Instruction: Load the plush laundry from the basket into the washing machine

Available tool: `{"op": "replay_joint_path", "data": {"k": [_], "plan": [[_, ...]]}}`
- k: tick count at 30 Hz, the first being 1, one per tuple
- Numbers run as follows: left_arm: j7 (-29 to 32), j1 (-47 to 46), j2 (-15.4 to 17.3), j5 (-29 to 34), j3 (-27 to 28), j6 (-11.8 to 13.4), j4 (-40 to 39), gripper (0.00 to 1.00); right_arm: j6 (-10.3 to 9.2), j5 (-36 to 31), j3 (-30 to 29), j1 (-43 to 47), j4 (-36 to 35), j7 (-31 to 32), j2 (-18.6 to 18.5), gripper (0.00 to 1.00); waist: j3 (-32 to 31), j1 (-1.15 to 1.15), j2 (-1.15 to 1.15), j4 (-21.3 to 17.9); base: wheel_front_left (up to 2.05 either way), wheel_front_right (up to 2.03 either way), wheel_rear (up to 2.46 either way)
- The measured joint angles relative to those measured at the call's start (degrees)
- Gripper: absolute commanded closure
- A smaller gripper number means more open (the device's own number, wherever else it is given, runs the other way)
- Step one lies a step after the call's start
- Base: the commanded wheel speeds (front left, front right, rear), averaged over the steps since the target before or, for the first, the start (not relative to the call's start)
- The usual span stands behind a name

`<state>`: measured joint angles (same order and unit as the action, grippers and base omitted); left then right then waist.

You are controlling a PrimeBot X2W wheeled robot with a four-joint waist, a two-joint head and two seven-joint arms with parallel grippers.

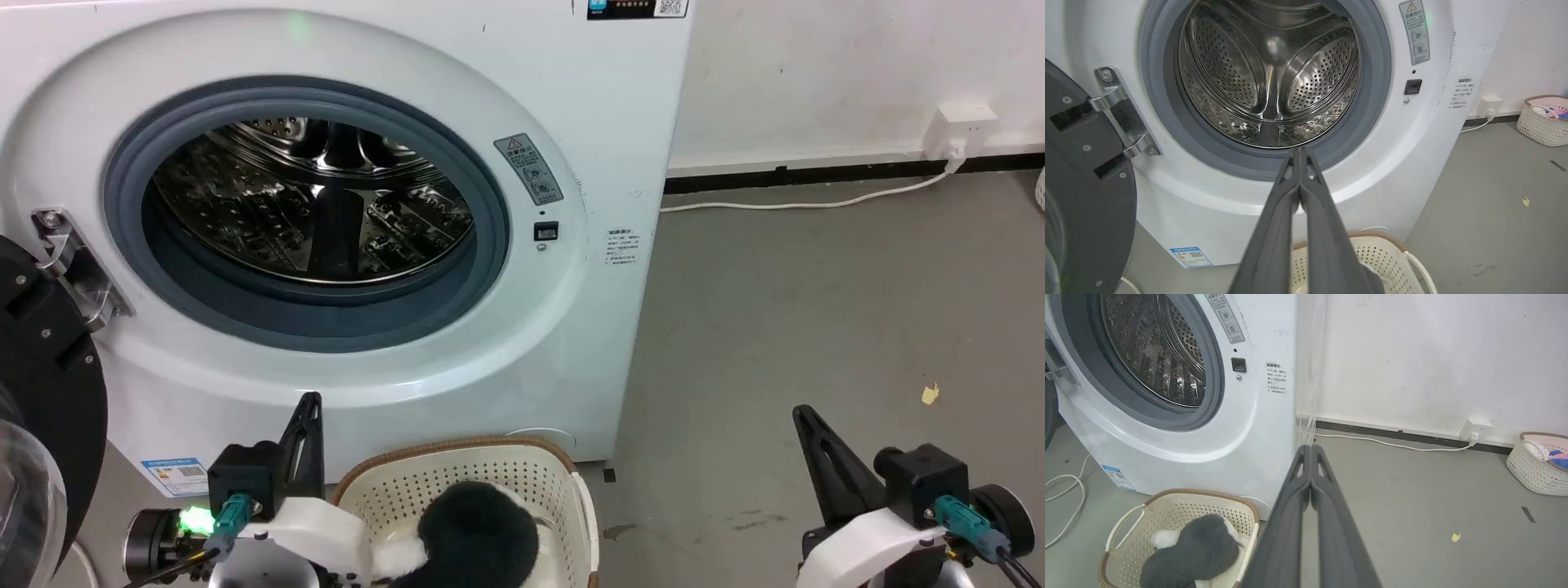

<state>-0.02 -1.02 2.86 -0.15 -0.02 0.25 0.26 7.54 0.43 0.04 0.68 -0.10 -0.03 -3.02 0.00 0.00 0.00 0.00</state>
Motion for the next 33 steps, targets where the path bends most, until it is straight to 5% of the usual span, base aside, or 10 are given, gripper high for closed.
{"op": "replay_joint_path", "data": {"k": [33], "plan": [[0.0, 0.0, 0.0, 0.0, 0.0, 0.0, 0.0, 1.0, 0.0, 0.0, 0.0, 0.0, 0.0, 0.0, 0.0, 1.0, 0.0, 0.0, 0.0, 0.0, 0.0, 0.0, 0.0]]}}
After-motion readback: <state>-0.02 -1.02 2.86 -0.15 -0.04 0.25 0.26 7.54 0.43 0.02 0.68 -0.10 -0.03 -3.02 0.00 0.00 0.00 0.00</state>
